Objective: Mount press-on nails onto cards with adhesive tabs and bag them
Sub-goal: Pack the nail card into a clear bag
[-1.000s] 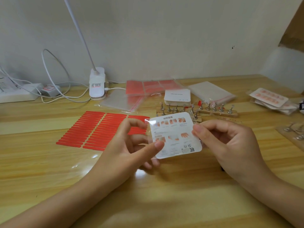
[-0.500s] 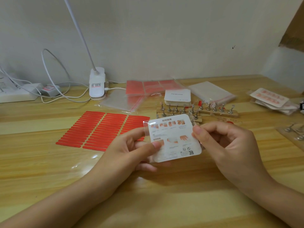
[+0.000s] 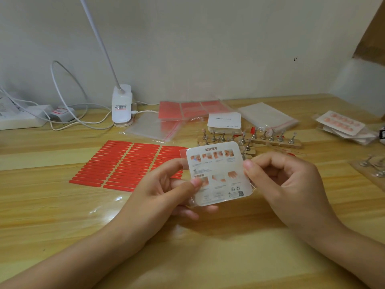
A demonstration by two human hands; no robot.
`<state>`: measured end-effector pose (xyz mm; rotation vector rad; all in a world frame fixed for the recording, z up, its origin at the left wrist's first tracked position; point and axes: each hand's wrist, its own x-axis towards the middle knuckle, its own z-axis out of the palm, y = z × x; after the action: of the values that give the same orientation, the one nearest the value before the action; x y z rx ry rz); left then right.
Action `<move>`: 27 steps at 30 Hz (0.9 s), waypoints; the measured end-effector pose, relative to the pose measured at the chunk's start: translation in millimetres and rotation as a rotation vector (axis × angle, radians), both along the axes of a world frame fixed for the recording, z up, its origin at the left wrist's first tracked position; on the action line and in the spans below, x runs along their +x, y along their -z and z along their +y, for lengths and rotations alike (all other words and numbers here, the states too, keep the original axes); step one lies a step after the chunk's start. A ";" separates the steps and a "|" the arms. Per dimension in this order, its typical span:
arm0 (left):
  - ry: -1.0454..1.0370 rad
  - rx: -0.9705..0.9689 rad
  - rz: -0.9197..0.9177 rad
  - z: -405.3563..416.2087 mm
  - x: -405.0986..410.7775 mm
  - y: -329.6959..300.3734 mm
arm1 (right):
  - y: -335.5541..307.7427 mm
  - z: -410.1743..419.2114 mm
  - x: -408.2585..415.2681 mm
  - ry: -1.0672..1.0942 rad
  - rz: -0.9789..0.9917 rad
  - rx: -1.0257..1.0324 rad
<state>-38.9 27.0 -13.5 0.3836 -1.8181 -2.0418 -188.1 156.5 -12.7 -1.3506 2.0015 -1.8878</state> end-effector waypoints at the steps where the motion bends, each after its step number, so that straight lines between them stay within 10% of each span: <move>1: 0.001 -0.002 0.004 -0.3 -0.1 0.4 | 1.2 -0.3 -1.9 0.006 0.015 0.007; 27: 0.043 0.058 0.055 -2.2 2.0 -0.2 | 1.8 -2.6 -10.5 -0.037 -0.044 0.122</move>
<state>-36.9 24.8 -13.3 0.3033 -1.7519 -2.1170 -198.6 153.9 -14.6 -1.2940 2.0195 -1.7339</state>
